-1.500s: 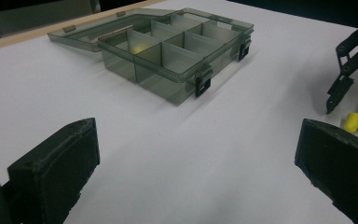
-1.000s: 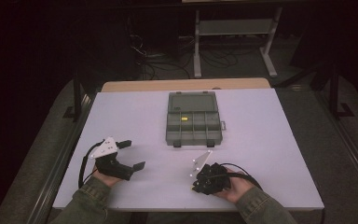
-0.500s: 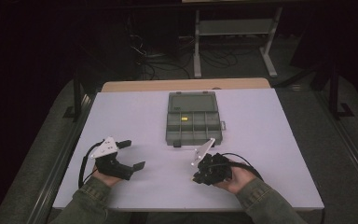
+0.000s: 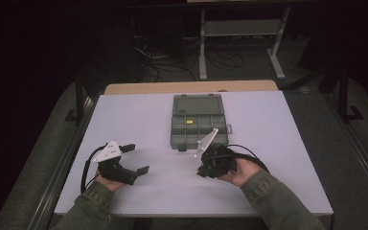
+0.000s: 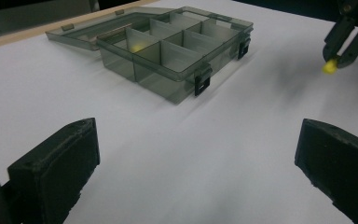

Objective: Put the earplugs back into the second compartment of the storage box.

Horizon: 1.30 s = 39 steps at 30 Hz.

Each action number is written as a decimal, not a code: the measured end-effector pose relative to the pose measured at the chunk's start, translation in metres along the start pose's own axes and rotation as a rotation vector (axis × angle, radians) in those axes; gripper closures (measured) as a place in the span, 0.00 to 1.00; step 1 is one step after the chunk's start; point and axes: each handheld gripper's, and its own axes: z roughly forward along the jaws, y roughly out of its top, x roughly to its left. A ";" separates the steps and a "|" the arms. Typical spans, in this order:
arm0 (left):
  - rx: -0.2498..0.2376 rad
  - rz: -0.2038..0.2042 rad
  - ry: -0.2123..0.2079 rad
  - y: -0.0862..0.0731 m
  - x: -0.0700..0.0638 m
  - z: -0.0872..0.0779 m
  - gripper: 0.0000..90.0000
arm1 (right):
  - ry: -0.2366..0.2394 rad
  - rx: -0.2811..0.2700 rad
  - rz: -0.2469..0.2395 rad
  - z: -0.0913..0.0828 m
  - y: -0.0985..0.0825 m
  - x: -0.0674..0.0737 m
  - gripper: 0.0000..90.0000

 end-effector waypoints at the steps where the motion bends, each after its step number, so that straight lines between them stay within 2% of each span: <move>1: 0.000 0.000 0.000 0.000 0.000 0.000 0.00 | -0.003 0.003 -0.001 -0.002 0.001 -0.002 0.90; 10: 0.000 0.003 0.000 0.000 0.000 -0.001 0.00 | 0.001 -0.001 -0.001 -0.009 0.015 -0.023 0.90; 12: -0.002 0.004 0.000 0.000 0.000 -0.001 0.00 | 0.003 0.007 0.005 -0.008 0.020 -0.030 0.90; 23: -0.002 0.001 -0.003 0.000 0.000 -0.001 0.00 | -0.011 0.058 0.016 -0.006 0.039 -0.051 0.90; 32: -0.003 -0.001 -0.005 0.000 0.000 -0.001 0.00 | -0.046 0.063 0.004 -0.011 0.055 -0.064 0.90; 39: -0.007 -0.001 -0.006 0.001 -0.001 -0.001 0.00 | -0.073 0.039 0.015 -0.022 0.063 -0.077 0.90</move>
